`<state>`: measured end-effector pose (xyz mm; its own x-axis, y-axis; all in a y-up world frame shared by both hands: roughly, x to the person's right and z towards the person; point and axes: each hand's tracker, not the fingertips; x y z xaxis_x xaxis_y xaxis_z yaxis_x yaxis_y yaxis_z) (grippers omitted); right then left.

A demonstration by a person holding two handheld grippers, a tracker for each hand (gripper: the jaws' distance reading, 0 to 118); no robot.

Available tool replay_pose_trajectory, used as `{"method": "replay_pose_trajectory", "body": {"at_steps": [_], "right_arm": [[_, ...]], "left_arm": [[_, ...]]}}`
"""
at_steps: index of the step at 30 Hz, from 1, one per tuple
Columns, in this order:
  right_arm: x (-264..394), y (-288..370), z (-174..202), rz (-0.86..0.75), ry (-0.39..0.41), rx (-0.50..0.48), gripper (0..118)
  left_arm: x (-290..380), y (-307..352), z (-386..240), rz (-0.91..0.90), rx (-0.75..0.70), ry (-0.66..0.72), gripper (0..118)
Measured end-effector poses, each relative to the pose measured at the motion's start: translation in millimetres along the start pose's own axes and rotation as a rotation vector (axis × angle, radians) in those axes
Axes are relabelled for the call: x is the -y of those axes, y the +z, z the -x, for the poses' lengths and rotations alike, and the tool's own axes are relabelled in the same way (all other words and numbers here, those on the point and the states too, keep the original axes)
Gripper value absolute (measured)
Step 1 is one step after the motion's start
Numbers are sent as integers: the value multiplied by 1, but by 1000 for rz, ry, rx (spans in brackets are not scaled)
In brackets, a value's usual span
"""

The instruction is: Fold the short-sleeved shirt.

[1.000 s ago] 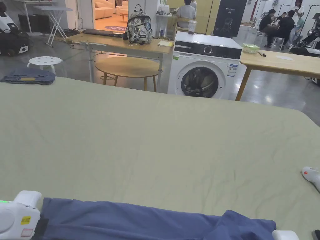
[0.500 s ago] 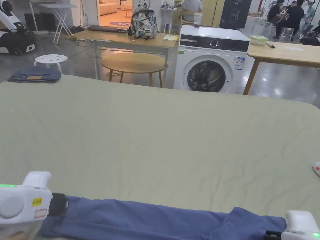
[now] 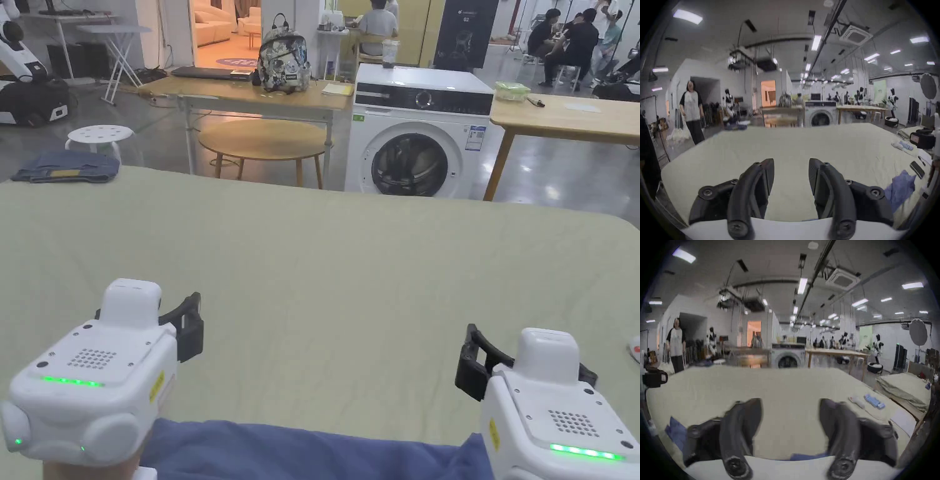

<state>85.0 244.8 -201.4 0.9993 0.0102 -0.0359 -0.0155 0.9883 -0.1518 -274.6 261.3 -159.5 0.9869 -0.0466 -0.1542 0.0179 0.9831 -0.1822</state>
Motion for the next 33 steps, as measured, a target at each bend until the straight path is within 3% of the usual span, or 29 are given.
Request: {"method": "replay_pose_trajectory", "body": {"at_steps": [2, 4, 5, 14, 17, 21, 32, 33], "right_arm": [[-5, 1, 10, -49, -5, 7, 17], [-7, -2, 19, -63, 12, 8, 8], [-8, -1, 21, -91, -5, -12, 0], [-12, -1, 40, -80, 17, -32, 0], [-10, -2, 42, -66, 23, -39, 0], [-8, -5, 44, -51, 46, -50, 0], [5, -17, 50, 18, 58, -73, 0], [7, -17, 51, 24, 62, -74, 0]], "left_arm": [[-1, 1, -5, -56, -19, -7, 32], [-2, 2, -8, -75, -35, 17, 6], [-3, 1, -9, -75, -49, 19, 3], [-3, -1, 12, -36, -44, 49, 0], [2, -1, 38, 36, 22, 81, 0], [17, -10, 80, 208, 71, 103, 0], [87, -58, 200, 716, 356, 431, 0], [88, -57, 195, 763, 366, 456, 9]]}}
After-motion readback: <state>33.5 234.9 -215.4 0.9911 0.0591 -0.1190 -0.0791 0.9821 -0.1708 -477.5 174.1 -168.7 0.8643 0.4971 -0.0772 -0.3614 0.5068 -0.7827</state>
